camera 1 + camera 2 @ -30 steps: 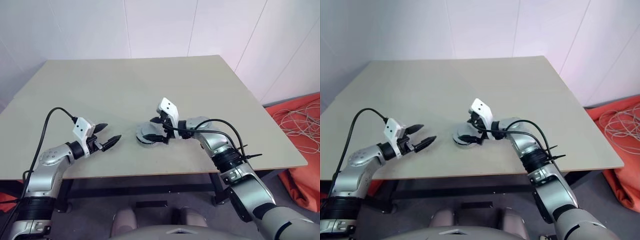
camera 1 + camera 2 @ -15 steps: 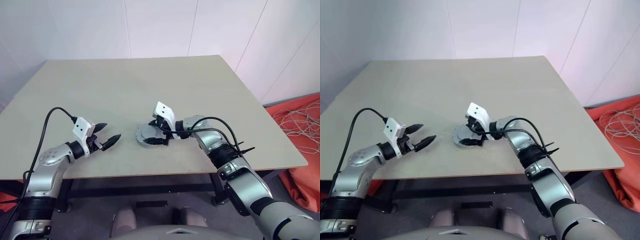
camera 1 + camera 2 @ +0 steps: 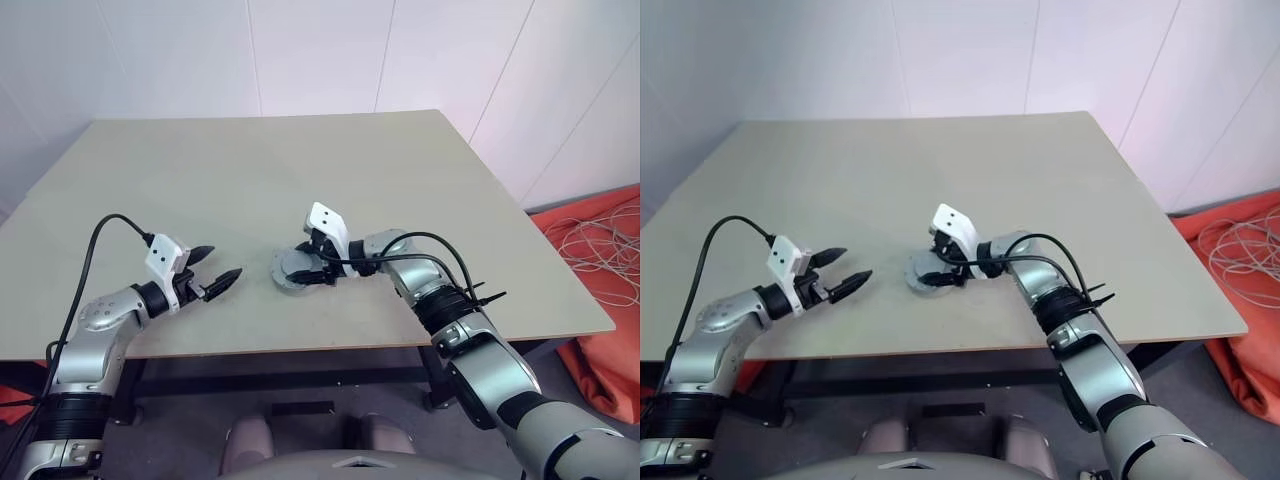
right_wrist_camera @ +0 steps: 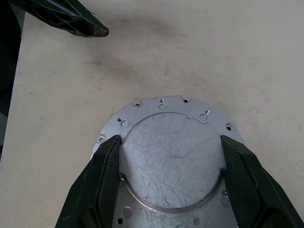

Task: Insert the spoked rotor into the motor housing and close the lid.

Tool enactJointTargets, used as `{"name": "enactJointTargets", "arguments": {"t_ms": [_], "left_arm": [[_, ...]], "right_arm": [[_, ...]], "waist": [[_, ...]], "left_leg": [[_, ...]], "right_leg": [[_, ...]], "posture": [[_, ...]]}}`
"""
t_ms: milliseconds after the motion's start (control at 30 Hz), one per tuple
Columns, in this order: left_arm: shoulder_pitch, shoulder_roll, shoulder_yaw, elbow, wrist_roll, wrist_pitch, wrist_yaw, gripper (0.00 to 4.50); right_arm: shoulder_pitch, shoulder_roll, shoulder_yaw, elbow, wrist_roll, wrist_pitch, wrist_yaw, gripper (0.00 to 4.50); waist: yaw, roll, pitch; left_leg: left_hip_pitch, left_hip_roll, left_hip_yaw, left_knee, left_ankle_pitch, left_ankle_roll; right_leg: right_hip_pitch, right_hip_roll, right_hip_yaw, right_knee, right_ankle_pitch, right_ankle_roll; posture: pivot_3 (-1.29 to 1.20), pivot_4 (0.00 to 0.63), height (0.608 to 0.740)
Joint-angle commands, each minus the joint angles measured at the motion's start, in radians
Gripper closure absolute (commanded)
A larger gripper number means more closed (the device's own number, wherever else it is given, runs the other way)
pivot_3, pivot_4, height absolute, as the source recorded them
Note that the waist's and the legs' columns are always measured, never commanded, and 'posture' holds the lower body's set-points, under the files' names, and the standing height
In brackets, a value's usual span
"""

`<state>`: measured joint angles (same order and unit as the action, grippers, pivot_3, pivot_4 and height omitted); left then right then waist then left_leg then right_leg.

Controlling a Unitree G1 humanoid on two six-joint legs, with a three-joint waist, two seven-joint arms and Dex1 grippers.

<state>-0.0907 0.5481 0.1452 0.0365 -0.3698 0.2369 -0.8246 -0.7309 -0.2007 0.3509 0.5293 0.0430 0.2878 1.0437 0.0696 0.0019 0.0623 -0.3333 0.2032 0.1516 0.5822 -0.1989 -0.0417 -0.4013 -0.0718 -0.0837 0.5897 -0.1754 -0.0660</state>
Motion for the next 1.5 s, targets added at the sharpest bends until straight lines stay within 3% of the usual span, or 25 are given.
{"name": "enactJointTargets", "arguments": {"t_ms": [33, 867, 1267, 1500], "left_arm": [[-0.014, 0.003, 0.006, -0.025, -0.003, -0.019, -0.003, 0.00], [-0.028, 0.012, 0.013, -0.018, -0.009, -0.007, -0.023, 0.00], [-0.032, 0.005, 0.009, -0.023, -0.015, 0.011, -0.019, 0.00], [-0.061, -0.024, 0.021, -0.055, -0.109, 0.154, 0.001, 0.00]], "right_arm": [[-0.032, 0.005, -0.034, -0.045, 0.021, -0.007, -0.003, 1.38], [-0.007, -0.009, 0.022, 0.020, -0.064, -0.075, 0.007, 1.38], [-0.013, -0.005, 0.061, 0.057, -0.109, -0.010, -0.020, 1.38], [-0.011, -0.002, 0.062, 0.055, -0.104, -0.009, -0.012, 1.38]], "waist": [[0.000, 0.000, 0.000], [0.001, 0.000, 0.000], [0.001, 0.000, 0.000], [0.001, 0.000, -0.001]], "left_leg": [[0.000, 0.000, 0.000, 0.000, 0.000, 0.000], [0.000, 0.000, 0.000, 0.000, 0.000, 0.000], [0.002, 0.000, 0.000, 0.000, 0.000, 0.000], [0.004, -0.001, 0.000, 0.000, 0.000, 0.000]], "right_leg": [[0.000, 0.000, 0.000, 0.000, 0.000, 0.000], [0.000, 0.000, 0.000, 0.000, 0.000, 0.000], [0.003, 0.000, 0.000, 0.000, 0.000, 0.000], [0.006, 0.000, 0.000, 0.000, 0.000, 0.000]], "posture": [[0.00, 0.000, 0.740], [0.00, 0.000, 0.740], [0.00, 0.000, 0.740], [0.00, 0.000, 0.740]]}}
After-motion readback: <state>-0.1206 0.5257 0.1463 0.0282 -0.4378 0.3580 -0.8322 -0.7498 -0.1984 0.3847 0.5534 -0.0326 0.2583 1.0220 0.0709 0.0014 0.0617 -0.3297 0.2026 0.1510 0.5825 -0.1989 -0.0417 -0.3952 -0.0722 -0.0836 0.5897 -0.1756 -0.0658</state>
